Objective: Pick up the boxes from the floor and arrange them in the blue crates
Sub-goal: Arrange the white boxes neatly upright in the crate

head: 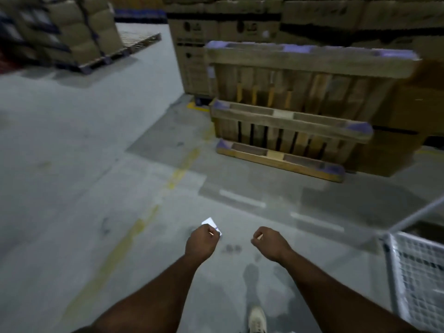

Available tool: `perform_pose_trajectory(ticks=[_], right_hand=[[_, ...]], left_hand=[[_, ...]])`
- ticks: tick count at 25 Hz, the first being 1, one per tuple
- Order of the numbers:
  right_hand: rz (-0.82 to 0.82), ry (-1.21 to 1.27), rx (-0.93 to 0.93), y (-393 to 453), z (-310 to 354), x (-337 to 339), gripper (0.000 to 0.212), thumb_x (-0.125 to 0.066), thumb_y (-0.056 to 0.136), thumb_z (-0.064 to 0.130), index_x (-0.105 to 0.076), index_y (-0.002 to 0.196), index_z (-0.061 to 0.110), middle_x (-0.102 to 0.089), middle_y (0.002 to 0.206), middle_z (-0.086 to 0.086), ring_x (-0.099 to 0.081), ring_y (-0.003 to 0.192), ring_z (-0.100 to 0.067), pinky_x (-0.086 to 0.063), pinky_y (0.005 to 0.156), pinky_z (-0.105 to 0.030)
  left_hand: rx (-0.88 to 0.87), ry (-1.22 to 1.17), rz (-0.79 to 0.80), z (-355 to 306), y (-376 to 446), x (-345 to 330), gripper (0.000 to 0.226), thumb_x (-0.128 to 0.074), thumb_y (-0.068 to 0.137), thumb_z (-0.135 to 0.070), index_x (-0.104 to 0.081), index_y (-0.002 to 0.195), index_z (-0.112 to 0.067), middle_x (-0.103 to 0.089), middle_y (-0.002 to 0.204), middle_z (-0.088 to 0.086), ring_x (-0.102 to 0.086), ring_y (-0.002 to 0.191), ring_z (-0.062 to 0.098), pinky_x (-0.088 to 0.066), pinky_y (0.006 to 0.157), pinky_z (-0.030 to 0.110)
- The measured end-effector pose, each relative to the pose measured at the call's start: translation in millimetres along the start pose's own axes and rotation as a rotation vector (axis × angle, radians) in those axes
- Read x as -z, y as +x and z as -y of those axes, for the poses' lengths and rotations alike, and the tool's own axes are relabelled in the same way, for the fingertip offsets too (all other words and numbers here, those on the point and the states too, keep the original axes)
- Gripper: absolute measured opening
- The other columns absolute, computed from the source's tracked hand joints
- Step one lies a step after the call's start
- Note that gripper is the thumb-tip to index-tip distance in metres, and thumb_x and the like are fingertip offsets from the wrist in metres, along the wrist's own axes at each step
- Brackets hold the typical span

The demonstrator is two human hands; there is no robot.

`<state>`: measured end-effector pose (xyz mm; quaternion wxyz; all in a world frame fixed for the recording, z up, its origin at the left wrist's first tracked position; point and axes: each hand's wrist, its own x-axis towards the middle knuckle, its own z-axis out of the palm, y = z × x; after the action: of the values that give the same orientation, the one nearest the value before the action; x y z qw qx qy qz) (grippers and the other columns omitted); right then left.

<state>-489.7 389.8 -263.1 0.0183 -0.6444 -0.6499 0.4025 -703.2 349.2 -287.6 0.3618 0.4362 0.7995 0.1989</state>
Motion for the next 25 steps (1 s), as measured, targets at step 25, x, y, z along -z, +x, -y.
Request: perform_pose_trajectory(ticks=[25], right_hand=[[0.137, 0.008, -0.196, 335, 168, -99, 0.036, -0.059, 0.092, 0.035, -0.056, 0.122, 0.016, -0.070, 0.110, -0.007, -0.063, 0.108, -0.026, -0.047, 0.090, -0.033]], left_hand=[[0.191, -0.020, 0.141, 48, 357, 79, 0.028, -0.065, 0.094, -0.036, -0.066, 0.112, -0.015, -0.074, 0.100, -0.002, -0.066, 0.105, 0.018, -0.038, 0.076, 0.022]])
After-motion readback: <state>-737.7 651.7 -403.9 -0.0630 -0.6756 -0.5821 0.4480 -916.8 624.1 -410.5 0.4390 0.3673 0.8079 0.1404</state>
